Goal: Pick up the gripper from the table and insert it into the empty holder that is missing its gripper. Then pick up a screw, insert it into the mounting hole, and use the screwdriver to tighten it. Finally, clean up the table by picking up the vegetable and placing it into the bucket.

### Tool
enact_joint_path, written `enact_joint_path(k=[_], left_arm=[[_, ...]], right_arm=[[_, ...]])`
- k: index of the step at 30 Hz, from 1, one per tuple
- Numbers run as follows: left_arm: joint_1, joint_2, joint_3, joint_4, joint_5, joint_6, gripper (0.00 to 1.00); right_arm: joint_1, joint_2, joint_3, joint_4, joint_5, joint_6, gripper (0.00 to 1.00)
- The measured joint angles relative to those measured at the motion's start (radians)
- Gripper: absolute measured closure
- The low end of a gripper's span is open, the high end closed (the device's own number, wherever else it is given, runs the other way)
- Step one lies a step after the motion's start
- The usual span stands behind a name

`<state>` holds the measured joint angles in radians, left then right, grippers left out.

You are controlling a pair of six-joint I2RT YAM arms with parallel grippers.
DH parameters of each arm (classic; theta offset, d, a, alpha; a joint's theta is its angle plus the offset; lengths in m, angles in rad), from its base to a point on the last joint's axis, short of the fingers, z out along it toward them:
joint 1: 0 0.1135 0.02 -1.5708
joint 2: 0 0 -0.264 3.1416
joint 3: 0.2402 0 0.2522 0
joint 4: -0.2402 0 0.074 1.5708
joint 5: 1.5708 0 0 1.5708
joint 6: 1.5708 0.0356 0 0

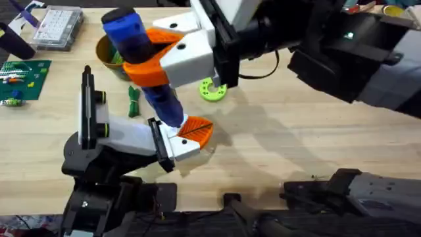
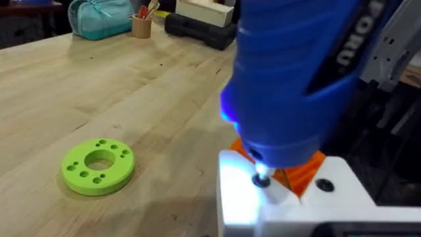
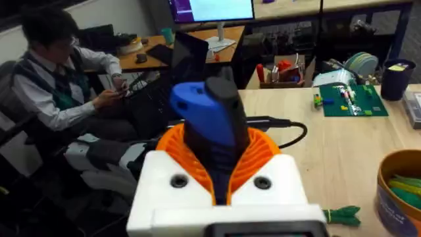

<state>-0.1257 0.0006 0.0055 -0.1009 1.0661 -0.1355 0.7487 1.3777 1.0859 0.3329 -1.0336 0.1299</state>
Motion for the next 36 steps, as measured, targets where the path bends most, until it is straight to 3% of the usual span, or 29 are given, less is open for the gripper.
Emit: enact_joint_path(k=[3,8,18,28,36], left_arm=[[0.000,0.000,0.000,0.000,0.000,0.000,0.978],[0.000,0.000,0.000,0.000,0.000,0.000,0.978],[0.000,0.000,0.000,0.000,0.000,0.000,0.978],[0.000,0.000,0.000,0.000,0.000,0.000,0.978],[0.000,0.000,0.000,0.000,0.000,0.000,0.978]], right_arm=[[0.001,0.001,-0.001,0.027,-0.001,0.004,0.932],[0.000,0.012,0.001,0.302,0.005,0.060,0.932],[-0.031,0.009,0.130,0.292,0.007,0.084,0.932],[-0.062,0.007,0.133,0.034,0.015,-0.092,0.933],[-0.159,0.008,0.133,-0.203,0.131,-0.311,0.932]])
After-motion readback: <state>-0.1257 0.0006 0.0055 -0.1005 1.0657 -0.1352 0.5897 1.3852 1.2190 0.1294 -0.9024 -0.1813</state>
